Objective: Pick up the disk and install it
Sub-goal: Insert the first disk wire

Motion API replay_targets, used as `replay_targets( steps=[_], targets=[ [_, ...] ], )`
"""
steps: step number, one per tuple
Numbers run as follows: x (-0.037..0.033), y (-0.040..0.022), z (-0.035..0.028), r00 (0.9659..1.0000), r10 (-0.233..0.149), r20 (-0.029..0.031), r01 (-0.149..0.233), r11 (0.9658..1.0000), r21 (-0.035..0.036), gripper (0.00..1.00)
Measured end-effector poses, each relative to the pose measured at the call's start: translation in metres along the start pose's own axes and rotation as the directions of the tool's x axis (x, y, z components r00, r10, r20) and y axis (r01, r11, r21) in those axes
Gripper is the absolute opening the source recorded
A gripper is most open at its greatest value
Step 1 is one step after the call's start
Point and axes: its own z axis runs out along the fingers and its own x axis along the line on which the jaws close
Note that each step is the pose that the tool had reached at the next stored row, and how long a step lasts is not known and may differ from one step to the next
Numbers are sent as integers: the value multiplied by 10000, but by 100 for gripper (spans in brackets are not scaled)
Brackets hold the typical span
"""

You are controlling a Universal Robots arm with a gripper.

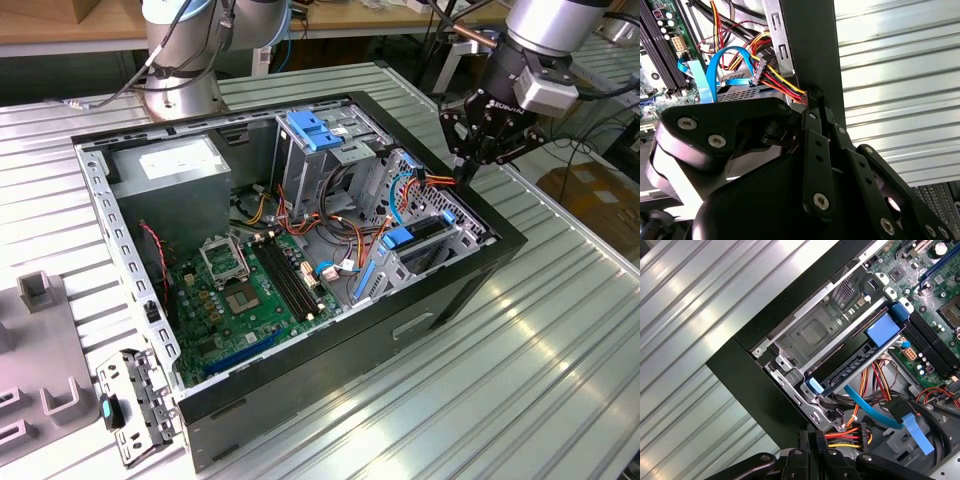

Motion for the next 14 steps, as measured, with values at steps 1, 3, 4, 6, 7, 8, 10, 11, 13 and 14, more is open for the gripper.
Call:
replay_targets(
  steps=[1, 3, 4, 6, 7, 8, 10, 11, 13, 14],
  targets=[
    [-4, 3, -1, 10000, 1, 0, -1, 10000, -1, 16],
    [-25, 22, -1, 10000, 6, 0, -6, 10000, -1, 16],
    [-47, 42, -1, 10000, 21, 1, -21, 10000, -1, 16],
    [-80, 72, -3, 10000, 54, 0, -54, 10000, -2, 16],
    [-100, 89, -4, 10000, 97, 0, -97, 10000, -4, 16],
    [-111, 100, -4, 9999, 158, 1, -158, 9999, -5, 16],
    [-126, 114, -4, 9991, 415, -1, -415, 9991, -15, 16],
    [-127, 114, -4, 9988, 497, -1, -497, 9988, -18, 16],
    [-129, 116, -4, 9971, 757, -2, -757, 9971, -28, 16],
    [-130, 117, -4, 9964, 848, -2, -848, 9964, -31, 16]
  ],
)
